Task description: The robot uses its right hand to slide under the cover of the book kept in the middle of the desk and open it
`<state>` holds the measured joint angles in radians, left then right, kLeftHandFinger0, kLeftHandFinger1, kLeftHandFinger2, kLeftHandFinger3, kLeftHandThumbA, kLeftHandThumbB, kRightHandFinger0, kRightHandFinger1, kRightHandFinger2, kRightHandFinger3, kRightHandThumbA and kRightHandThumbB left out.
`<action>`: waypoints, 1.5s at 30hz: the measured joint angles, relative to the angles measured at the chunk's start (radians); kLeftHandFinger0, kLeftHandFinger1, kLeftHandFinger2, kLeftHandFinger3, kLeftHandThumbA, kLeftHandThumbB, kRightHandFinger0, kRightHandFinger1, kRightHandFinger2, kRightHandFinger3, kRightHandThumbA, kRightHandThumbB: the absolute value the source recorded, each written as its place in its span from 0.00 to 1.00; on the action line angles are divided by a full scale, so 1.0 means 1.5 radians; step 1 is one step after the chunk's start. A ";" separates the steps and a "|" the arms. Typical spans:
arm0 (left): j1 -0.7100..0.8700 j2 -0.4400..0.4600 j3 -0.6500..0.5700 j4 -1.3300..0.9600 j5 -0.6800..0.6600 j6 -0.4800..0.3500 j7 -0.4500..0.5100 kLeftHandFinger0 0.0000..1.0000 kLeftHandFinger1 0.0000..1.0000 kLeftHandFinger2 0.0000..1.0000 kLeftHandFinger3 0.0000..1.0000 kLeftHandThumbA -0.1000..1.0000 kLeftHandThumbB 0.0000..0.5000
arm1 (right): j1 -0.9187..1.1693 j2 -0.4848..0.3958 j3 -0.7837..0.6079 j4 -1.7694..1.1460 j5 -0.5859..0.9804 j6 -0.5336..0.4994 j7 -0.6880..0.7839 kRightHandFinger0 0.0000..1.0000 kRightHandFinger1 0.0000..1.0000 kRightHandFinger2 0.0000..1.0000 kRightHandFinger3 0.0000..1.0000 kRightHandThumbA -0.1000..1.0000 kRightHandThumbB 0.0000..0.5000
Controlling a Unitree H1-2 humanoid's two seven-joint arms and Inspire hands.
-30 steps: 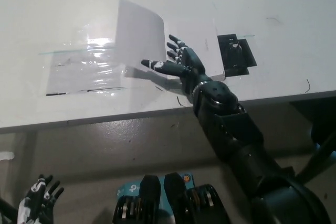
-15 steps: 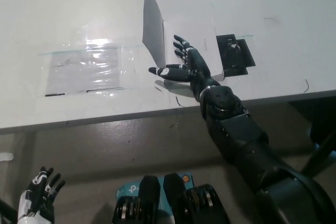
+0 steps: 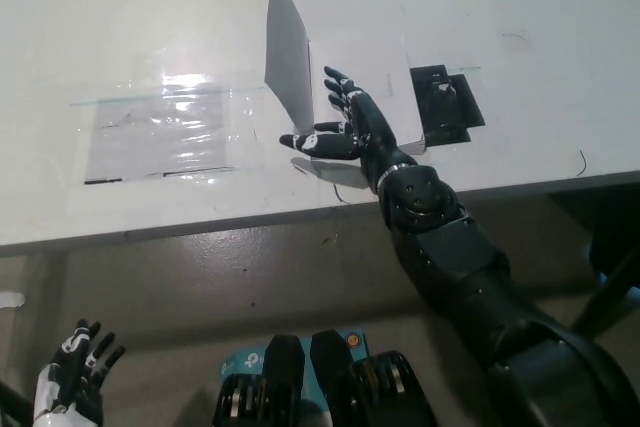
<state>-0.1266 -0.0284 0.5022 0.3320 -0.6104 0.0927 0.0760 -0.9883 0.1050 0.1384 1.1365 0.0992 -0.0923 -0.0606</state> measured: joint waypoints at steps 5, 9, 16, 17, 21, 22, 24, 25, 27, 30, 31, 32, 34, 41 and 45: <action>0.003 0.000 0.001 0.000 -0.001 0.000 0.000 0.70 0.70 0.74 0.79 0.87 0.31 | 0.032 0.000 -0.037 -0.076 0.010 0.029 0.018 1.00 1.00 1.00 1.00 1.00 0.44; 0.009 -0.001 0.003 0.003 -0.001 0.000 0.000 0.71 0.72 0.76 0.81 0.89 0.29 | 0.068 -0.001 -0.076 -0.172 0.030 0.075 0.028 1.00 1.00 1.00 1.00 1.00 0.45; 0.020 -0.003 0.004 0.010 -0.001 0.000 0.000 0.73 0.71 0.77 0.85 0.93 0.26 | 0.099 -0.012 -0.167 -0.350 0.078 0.179 0.025 1.00 1.00 1.00 1.00 1.00 0.39; 0.021 -0.004 0.004 0.010 -0.001 0.000 0.000 0.74 0.72 0.78 0.86 0.94 0.26 | 0.103 -0.016 -0.185 -0.381 0.089 0.195 0.022 1.00 1.00 1.00 1.00 1.00 0.40; 0.026 -0.003 0.004 0.010 -0.001 0.000 0.000 0.73 0.73 0.80 0.89 0.93 0.26 | 0.119 -0.036 -0.237 -0.474 0.137 0.246 0.007 1.00 1.00 1.00 1.00 1.00 0.44; 0.027 -0.003 0.004 0.010 -0.002 0.000 0.000 0.75 0.74 0.80 0.89 0.94 0.25 | 0.122 -0.044 -0.252 -0.497 0.153 0.259 0.001 1.00 1.00 1.00 1.00 1.00 0.44; 0.030 -0.003 0.004 0.010 -0.003 0.000 0.000 0.74 0.73 0.78 0.87 0.93 0.28 | 0.129 -0.060 -0.270 -0.528 0.177 0.277 -0.007 1.00 1.00 1.00 1.00 1.00 0.44; 0.031 -0.003 0.004 0.010 -0.003 0.000 0.000 0.74 0.73 0.78 0.87 0.93 0.28 | 0.134 -0.070 -0.283 -0.544 0.192 0.285 -0.011 1.00 1.00 1.00 1.00 1.00 0.44; 0.033 -0.004 0.004 0.010 -0.003 0.000 0.000 0.74 0.73 0.78 0.87 0.93 0.27 | 0.142 -0.080 -0.298 -0.561 0.209 0.294 -0.016 1.00 1.00 1.00 1.00 1.00 0.45; 0.035 -0.004 0.004 0.011 -0.003 0.000 0.000 0.75 0.74 0.78 0.87 0.93 0.27 | 0.167 -0.101 -0.341 -0.590 0.253 0.314 -0.027 1.00 1.00 1.00 1.00 1.00 0.41; 0.035 -0.004 0.004 0.011 -0.003 0.000 0.000 0.75 0.73 0.78 0.87 0.93 0.27 | 0.174 -0.104 -0.352 -0.596 0.267 0.318 -0.031 1.00 1.00 1.00 1.00 1.00 0.40; 0.035 -0.004 0.004 0.011 -0.003 0.000 0.000 0.74 0.71 0.75 0.85 0.93 0.27 | 0.183 -0.108 -0.364 -0.601 0.280 0.323 -0.033 1.00 1.00 1.00 1.00 1.00 0.42; 0.035 -0.004 0.004 0.011 -0.003 -0.001 0.000 0.73 0.71 0.75 0.84 0.93 0.27 | 0.199 -0.111 -0.387 -0.609 0.302 0.331 -0.038 1.00 1.00 1.00 1.00 1.00 0.42; 0.041 -0.004 0.004 0.012 -0.005 -0.003 -0.001 0.77 0.74 0.77 0.83 0.93 0.32 | 0.277 -0.110 -0.494 -0.666 0.396 0.356 -0.066 1.00 1.00 1.00 1.00 1.00 0.46; 0.047 -0.006 0.004 0.012 -0.007 -0.007 -0.002 0.74 0.73 0.76 0.83 0.95 0.31 | 0.319 -0.104 -0.550 -0.688 0.441 0.361 -0.078 1.00 1.00 1.00 1.00 1.00 0.55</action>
<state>-0.0561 -0.0368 0.5081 0.3504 -0.6208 0.0820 0.0723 -0.5097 -0.0512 -0.6863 0.1038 0.7609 0.4491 -0.1779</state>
